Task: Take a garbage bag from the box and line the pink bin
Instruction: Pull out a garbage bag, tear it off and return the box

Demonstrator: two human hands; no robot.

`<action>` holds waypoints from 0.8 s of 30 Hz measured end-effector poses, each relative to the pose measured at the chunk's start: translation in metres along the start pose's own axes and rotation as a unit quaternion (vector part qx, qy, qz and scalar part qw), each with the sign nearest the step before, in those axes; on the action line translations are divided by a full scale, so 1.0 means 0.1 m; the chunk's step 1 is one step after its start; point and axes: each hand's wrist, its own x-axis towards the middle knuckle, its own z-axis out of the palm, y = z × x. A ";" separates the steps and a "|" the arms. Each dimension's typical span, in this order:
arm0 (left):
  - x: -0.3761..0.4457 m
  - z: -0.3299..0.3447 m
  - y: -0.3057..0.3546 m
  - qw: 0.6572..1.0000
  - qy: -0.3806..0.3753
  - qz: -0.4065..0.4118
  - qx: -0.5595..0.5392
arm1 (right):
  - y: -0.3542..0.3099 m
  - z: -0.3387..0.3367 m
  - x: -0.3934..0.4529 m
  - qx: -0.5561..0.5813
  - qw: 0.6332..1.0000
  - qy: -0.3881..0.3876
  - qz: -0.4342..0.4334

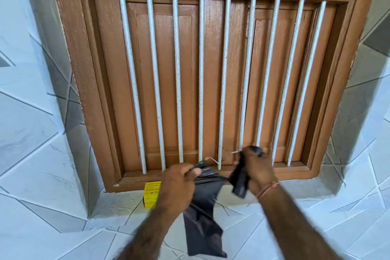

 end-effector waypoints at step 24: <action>0.17 -0.15 -0.76 0.855 -0.161 0.131 0.475 | 0.59 -0.21 0.08 0.144 0.970 -0.146 0.133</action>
